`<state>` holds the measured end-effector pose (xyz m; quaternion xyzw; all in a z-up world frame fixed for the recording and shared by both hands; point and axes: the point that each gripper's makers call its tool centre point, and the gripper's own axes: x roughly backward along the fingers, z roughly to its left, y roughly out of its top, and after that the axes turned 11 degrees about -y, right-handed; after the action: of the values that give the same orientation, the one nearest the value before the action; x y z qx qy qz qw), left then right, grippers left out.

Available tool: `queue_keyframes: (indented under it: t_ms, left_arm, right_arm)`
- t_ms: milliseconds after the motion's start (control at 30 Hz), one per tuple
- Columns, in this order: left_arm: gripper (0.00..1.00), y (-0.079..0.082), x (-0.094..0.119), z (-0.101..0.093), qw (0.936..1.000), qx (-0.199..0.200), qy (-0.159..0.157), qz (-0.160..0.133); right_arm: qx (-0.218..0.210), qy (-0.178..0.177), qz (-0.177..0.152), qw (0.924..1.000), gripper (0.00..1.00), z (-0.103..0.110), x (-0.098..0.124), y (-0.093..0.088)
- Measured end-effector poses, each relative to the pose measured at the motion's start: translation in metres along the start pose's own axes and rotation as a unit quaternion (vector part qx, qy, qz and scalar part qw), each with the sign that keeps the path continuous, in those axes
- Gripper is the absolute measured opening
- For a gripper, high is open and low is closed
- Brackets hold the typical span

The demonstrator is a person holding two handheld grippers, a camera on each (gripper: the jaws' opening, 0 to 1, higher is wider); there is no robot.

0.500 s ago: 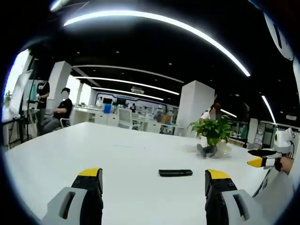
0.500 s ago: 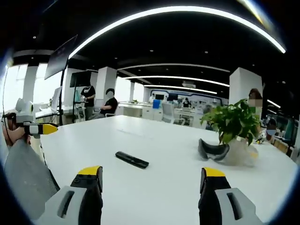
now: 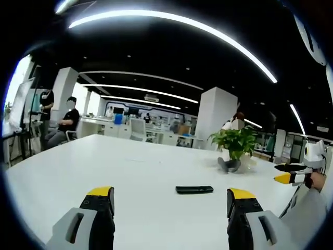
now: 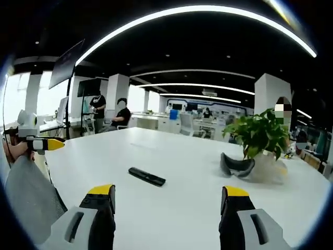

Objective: Press the specified remote control buttons in sequence, fully releasing each button before pressing the next.

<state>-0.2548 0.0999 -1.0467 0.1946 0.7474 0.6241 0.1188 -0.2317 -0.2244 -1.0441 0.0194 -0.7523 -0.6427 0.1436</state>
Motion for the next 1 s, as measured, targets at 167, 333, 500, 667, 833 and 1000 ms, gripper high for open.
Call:
queue_keyframes:
  t_ms: [167,333,500,667,833,1000]
  left_arm:
    - [0.93,0.000,0.001,0.001,1.0000,-0.002,0.003,0.002]
    - [0.93,0.000,0.001,0.000,1.0000,-0.003,0.004,0.001]
    - [0.92,-0.001,0.000,0.000,1.0000,-0.003,0.003,0.004]
    - [0.92,-0.001,0.000,0.000,1.0000,-0.004,0.003,0.006]
    - [0.92,0.001,0.001,0.000,1.0000,0.002,0.001,-0.004]
    - [0.92,-0.001,0.000,0.000,1.0000,0.002,0.000,0.002]
  right_arm:
    - [-0.004,-0.001,0.002,1.0000,0.82,-0.001,0.000,-0.001]
    - [0.002,0.005,-0.001,1.0000,0.81,0.002,0.001,0.000]
    - [0.002,0.006,-0.003,1.0000,0.81,0.002,0.001,0.001]
    - [0.005,0.010,-0.002,0.9999,0.81,0.004,0.001,0.001]
    - [0.008,0.010,-0.005,0.9999,0.80,0.004,0.001,0.002]
    - [0.012,0.020,-0.012,0.9997,0.80,0.009,0.003,0.006]
